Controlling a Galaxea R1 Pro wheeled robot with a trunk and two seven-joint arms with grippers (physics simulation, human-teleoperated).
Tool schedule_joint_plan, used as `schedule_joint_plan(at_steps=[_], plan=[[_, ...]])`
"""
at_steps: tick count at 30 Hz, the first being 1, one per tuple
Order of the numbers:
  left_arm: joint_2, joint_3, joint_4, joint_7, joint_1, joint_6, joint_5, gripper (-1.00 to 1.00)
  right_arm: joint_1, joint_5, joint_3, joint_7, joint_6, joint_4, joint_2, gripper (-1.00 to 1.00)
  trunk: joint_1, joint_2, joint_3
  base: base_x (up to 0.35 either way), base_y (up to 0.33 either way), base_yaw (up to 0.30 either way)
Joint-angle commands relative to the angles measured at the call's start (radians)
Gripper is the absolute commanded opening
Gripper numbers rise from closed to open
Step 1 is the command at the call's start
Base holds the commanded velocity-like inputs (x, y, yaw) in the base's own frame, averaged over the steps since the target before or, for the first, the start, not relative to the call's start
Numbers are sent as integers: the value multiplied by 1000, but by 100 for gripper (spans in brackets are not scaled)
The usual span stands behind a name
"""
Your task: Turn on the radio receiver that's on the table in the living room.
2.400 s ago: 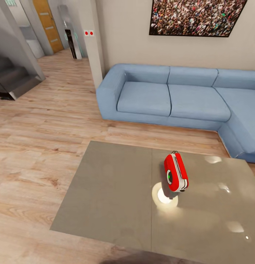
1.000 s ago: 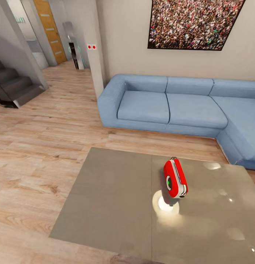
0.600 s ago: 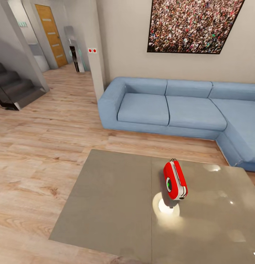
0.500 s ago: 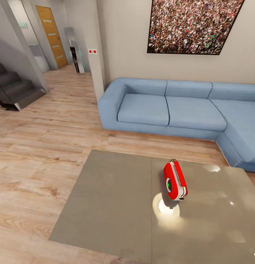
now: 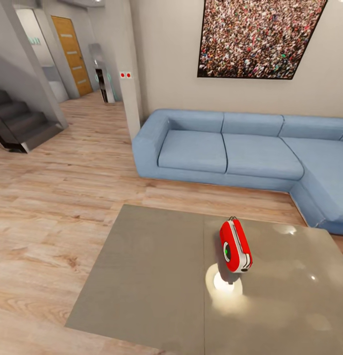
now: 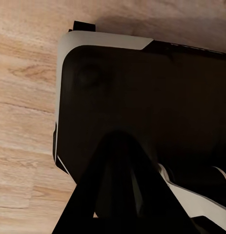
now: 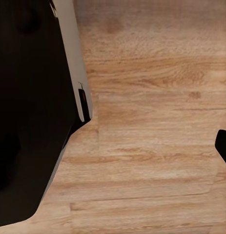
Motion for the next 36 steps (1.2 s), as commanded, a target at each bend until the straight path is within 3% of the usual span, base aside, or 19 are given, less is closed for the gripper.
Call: schedule_joint_plan(at_steps=[1,36], plan=[[0,0,0,0,0,0,0,-100,0,0,0,0,0,0,0,100,0,0,2,0,0,0],[0,0,0,0,0,0,0,-100,0,-3,0,0,1,1,0,100,0,0,57,0,0,0]])
